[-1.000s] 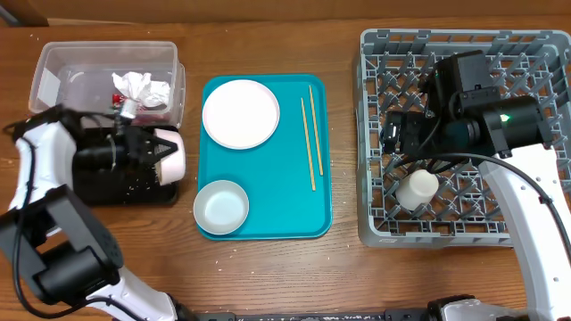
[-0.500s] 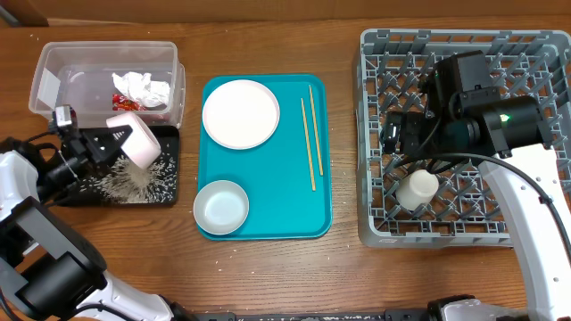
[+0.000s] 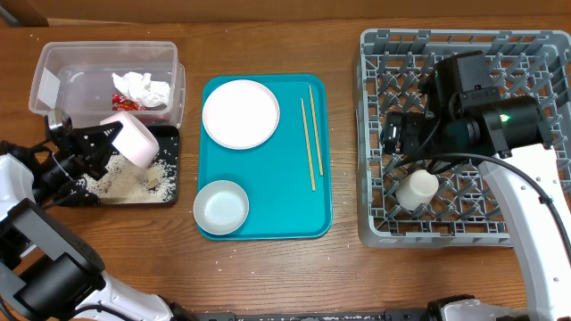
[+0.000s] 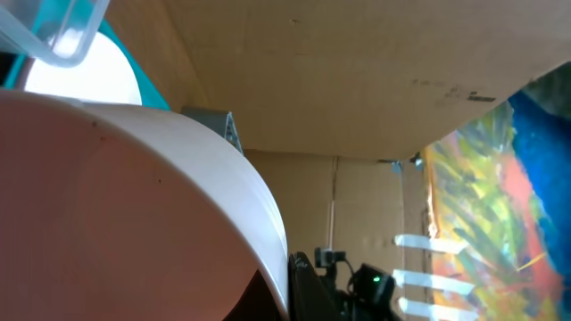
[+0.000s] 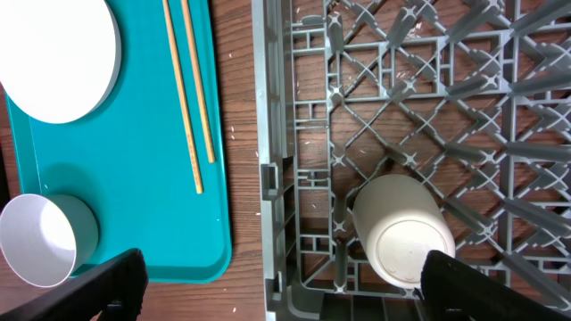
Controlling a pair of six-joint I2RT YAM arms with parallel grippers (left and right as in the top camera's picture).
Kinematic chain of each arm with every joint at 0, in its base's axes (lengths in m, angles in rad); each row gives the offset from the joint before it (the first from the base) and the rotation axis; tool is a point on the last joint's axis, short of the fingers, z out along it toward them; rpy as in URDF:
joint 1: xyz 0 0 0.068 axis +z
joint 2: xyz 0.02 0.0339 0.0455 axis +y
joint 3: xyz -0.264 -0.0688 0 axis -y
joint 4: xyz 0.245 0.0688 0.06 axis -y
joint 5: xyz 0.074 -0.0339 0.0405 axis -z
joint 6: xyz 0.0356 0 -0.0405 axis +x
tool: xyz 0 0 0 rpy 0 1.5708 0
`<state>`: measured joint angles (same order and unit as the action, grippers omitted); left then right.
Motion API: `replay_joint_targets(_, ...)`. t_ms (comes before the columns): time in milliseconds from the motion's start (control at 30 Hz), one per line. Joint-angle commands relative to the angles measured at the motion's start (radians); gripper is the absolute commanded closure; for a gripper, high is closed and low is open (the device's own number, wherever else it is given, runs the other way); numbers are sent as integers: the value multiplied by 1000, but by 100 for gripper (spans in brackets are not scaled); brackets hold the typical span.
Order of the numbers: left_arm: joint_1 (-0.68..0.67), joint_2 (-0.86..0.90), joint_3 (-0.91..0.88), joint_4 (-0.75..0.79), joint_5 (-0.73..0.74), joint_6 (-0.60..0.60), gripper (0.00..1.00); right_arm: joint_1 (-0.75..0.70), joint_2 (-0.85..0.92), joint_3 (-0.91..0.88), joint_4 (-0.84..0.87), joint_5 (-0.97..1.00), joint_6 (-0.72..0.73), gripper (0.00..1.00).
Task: Sort waste into correct bins and load items into the dishwasher
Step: 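Tip the rice bowl over the black tray to empty the rice, then return the emptied bowl to the teal tray and raise the left arm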
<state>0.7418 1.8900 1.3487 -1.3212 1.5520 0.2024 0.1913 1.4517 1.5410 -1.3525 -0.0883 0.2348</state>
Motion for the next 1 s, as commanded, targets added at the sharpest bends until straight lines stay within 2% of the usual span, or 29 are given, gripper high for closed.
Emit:
replay_joint_targets(0,4,-13,-2,-36,26,38,96,-3,0,16,-2,8,-7,0)
replay_joint_targets(167,-1,-16,3,-37,-34,56,96,-3,0,16,-5,8,-7,0)
replay_joint_targets(233,-19,-31,6,-69,-60,103,96,-3,0,16,-5,8,-7,0)
replay_joint_targets(333,-107,-89,51,-160,-196,237,96,-3,0,16,-3,8,-7,0)
replay_joint_targets(433,-216,-146,77,-133,-304,230,96,-3,0,16,-2,8,-7,0)
replay_joint_targets(500,-315,-187,91,-72,-385,171,96,-3,0,16,-1,8,-7,0)
replay_joint_targets(600,-496,-244,93,74,-601,-31,96,-3,0,16,-2,8,-7,0)
replay_joint_targets(633,-632,-270,93,155,-793,-166,96,-3,0,16,-4,8,-7,0)
replay_joint_targets(700,-794,-280,93,216,-988,-268,96,-3,0,16,-4,8,-7,0)
replay_joint_targets(833,-1064,-242,92,263,-1331,-391,96,-3,0,16,-3,9,-8,0)
replay_joint_targets(867,-1101,-230,92,265,-1376,-404,96,-3,0,16,-3,9,-8,0)
replay_joint_targets(933,-1281,-131,91,284,-1572,-451,96,-3,0,16,-3,9,-8,0)
replay_joint_targets(967,-1317,-100,91,292,-1619,-465,96,-3,0,16,-3,9,-8,0)
